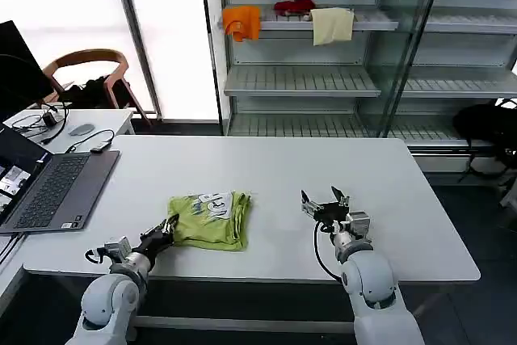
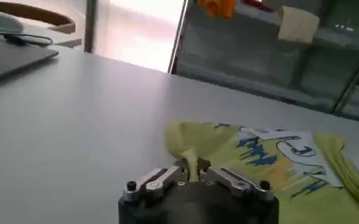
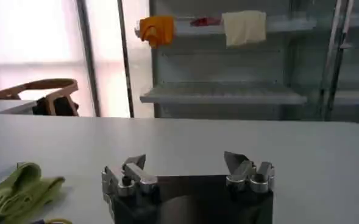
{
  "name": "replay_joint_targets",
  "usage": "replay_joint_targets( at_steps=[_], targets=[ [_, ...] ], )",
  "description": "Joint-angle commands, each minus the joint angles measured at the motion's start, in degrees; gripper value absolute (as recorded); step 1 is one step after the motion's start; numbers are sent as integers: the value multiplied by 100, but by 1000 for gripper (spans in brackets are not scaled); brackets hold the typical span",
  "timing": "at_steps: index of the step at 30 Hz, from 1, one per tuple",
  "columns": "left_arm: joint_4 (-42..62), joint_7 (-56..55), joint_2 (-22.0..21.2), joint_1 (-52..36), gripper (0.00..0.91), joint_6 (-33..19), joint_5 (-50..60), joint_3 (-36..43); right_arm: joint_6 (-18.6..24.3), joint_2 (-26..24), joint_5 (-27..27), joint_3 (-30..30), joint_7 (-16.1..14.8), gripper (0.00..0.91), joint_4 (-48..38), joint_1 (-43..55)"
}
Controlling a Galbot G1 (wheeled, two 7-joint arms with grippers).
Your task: Fold and organize the clothes.
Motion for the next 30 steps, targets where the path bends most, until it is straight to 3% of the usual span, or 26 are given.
replay_joint_targets(
  at_steps=[1,6,10,13,19,24,30],
  targets=[
    [-112,45,-4,23,0,-642,800,-9,5,2,-1,14,2,907,34,-23],
    [-188,192,78,44,0,-1082,1528,-297,35,-2,-3,47,13,907,32,-79],
    [-158,440,403,21,0,-1273,2243,-714,59,-29,9,71,18,907,43,-82],
    [-52,831,804,-81,0,-1317,2783,-1226,64,-42,30,84,4,907,57,-78],
    [14,1421,2051,-334,0,-1282,3158,-1708,123,-34,38,98,-18,907,31,-75],
    [-310,1556,2597,-503,10,-1049,3285,-1575,186,-33,68,141,-48,907,21,-80],
    [-798,1611,2716,-417,10,-785,3410,-1076,265,-62,183,214,-91,907,29,-188]
  ],
)
